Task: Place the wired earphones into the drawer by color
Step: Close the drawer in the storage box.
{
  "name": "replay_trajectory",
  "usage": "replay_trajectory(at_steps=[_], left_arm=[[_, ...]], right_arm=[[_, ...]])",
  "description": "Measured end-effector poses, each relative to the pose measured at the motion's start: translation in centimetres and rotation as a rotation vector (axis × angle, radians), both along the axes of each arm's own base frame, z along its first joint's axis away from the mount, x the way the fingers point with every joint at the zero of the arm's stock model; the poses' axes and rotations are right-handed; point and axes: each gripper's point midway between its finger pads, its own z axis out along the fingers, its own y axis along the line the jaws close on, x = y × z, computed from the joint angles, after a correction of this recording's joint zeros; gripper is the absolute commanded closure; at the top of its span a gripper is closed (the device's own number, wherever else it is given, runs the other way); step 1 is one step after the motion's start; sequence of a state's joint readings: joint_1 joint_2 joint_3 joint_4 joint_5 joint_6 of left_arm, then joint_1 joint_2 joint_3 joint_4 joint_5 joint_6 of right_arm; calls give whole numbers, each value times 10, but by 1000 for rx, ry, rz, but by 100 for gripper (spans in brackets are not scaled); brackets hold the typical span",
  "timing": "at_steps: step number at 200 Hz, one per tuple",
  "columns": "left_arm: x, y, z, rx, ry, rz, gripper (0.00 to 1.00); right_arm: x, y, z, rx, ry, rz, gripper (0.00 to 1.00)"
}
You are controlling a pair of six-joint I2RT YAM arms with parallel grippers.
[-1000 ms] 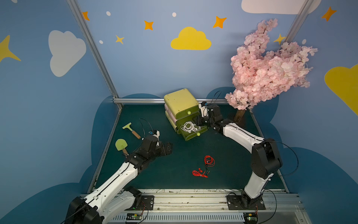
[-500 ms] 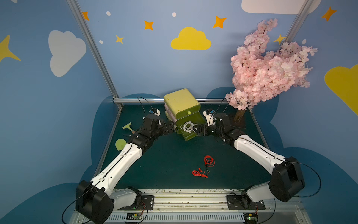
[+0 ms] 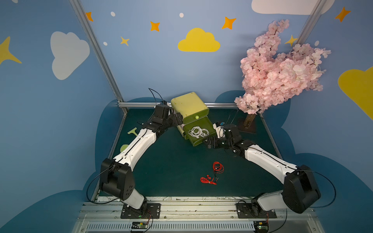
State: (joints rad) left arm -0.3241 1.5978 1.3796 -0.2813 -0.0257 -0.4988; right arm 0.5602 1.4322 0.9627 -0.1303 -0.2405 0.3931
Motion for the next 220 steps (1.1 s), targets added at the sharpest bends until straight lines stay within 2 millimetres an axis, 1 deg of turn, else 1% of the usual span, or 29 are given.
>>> replay_trajectory(at_steps=[34,52,75,92,136,220], left_arm=[[20,-5,-3,4,-1,1,0],[30,-6,-5,5,1,4,0],[38,-6,-9,10,6,8,0],[42,-4,-10,14,8,9,0],[49,-4,-9,22,4,8,0],[48,-5,-15,23,26,-4,0]], right_arm=[[2,3,-12,-7,33,-1,2],[7,6,-22,-18,56,-1,2],[13,11,-29,-25,74,0,1],[20,15,-30,-23,73,2,1],[36,25,-23,-10,43,8,1],[46,32,-26,-31,61,14,2]])
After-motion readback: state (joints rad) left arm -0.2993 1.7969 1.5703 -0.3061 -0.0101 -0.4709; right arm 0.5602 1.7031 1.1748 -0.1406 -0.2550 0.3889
